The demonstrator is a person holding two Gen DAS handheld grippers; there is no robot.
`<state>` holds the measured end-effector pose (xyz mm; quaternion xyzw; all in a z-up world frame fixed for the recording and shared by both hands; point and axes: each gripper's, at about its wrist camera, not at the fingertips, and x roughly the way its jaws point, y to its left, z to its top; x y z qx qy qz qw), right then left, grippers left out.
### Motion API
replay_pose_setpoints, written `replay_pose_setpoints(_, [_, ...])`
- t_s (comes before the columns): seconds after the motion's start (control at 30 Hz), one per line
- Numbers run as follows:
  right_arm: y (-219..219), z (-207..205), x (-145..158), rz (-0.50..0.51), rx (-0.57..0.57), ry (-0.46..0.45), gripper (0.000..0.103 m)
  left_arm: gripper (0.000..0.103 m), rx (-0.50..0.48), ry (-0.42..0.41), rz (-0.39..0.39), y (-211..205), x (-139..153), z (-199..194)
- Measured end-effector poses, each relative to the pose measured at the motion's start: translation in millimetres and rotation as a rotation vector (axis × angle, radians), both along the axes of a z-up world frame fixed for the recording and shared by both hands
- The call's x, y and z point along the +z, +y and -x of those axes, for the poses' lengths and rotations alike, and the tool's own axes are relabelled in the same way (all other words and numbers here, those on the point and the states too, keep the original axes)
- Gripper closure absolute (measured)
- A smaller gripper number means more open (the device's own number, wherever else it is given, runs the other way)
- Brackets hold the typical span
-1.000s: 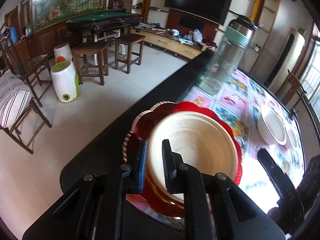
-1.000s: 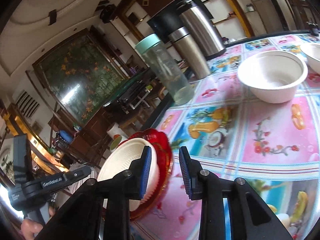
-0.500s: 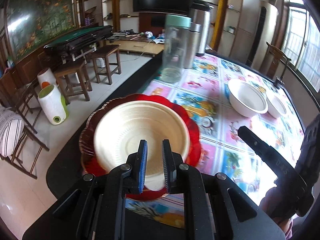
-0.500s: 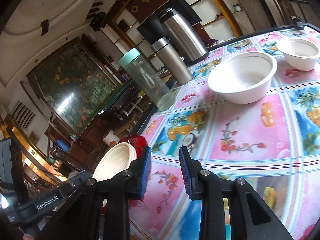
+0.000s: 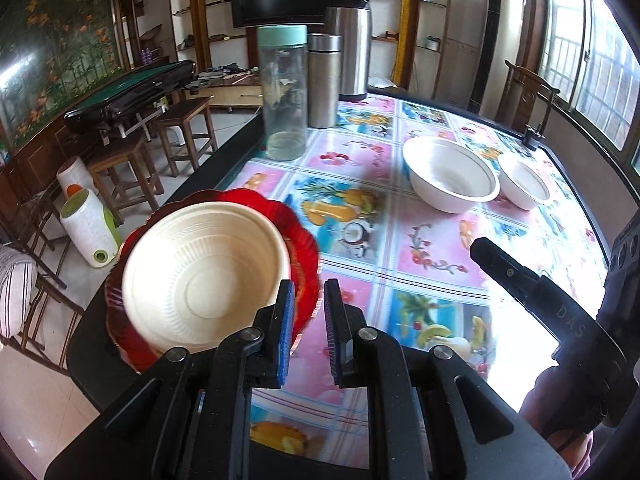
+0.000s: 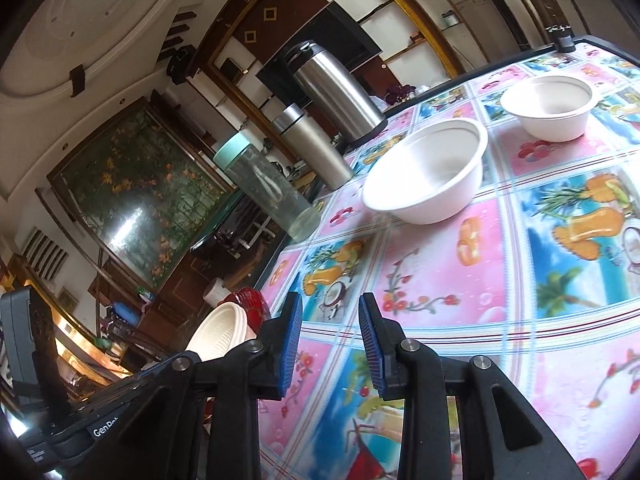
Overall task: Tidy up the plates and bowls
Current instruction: 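Open both tools and withdraw them from the stacked bowls, then reach and grasp a white paper bowl rim with each tool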
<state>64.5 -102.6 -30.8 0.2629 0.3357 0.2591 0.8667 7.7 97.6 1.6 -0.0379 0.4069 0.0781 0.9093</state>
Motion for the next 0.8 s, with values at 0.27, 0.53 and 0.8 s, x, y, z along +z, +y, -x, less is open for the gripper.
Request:
replay_pose_setpoints(0.27, [-26.6,1.4,-1.4,-0.025,-0.032,0.013,0.071,0.090,-0.036,0.014,-0.007,-24.5,-4.1,-8.1])
replay_pose_setpoints(0.53, [-40.9,1.4,-3.4,-0.041,-0.050,0.032,0.071,0.090,-0.056,0.026,-0.008,-39.4,-8.0,-19.5])
replay_pose_setpoints(0.8, [-56.7,-3.5,-8.4,-0.050,-0.076,0.063,0.071,0.090,-0.084,0.037,-0.008,-51.0,-12.4,-32.3])
